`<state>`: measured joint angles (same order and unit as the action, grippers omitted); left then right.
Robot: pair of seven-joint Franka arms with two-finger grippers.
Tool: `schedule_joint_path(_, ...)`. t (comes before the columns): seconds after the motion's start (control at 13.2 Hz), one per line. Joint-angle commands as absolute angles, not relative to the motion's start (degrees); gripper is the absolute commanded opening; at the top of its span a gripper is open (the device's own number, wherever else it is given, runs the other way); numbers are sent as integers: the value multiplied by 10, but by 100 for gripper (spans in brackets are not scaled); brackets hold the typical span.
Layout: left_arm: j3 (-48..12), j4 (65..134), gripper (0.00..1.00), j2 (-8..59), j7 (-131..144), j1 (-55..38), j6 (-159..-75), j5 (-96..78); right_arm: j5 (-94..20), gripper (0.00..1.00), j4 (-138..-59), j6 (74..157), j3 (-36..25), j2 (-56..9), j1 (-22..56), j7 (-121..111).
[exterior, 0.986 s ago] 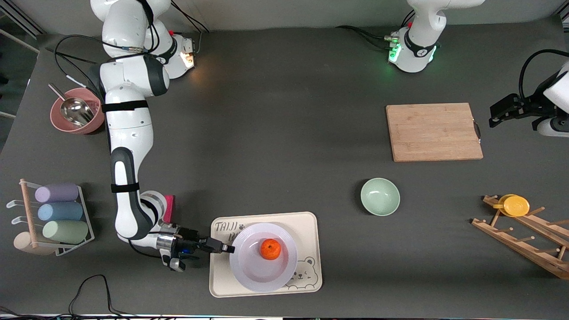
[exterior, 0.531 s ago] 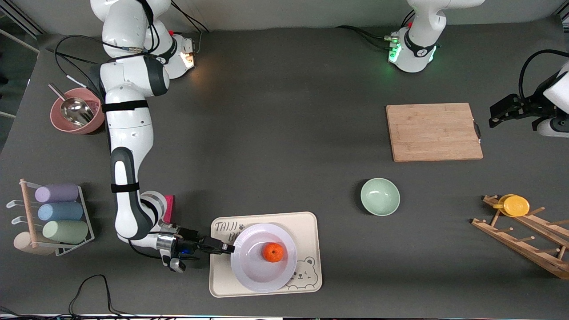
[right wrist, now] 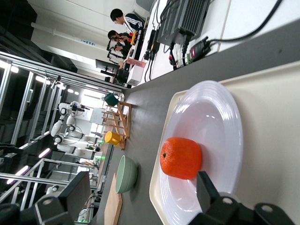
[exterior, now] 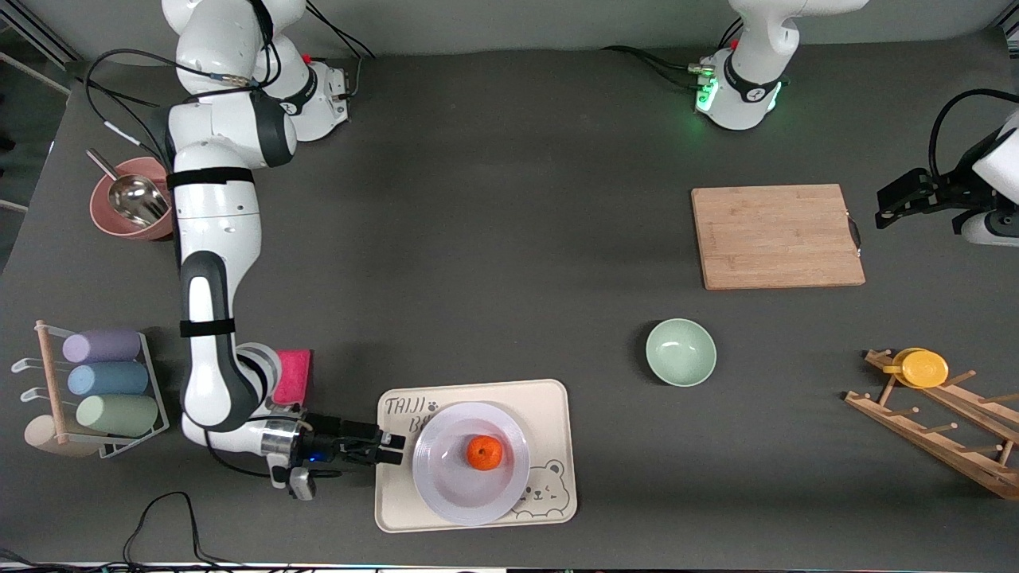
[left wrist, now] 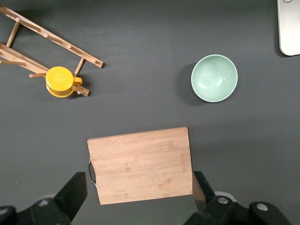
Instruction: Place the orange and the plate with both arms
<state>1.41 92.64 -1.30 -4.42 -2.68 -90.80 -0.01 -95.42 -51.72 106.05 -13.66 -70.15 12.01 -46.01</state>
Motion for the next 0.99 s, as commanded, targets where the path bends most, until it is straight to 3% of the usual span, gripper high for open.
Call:
schedule_joint_path(0.0, 18, 930, 100, -15, -53, -30, -913, -3, -885, 100, -597, 1062, -151, -627, 125, -461)
schedule_joint_path(0.3, 18, 930, 100, -14, -53, -30, -913, -3, -762, 100, -712, 1062, -160, -522, 133, -439)
schedule_joint_path(0.46, 19, 930, 100, -14, -53, -30, -913, -4, -682, 100, -736, 1059, -193, -475, 155, -383)
schedule_joint_path(0.91, 19, 930, 100, -14, -53, -29, -913, -3, -347, 100, -807, 1054, -211, -319, 181, -237)
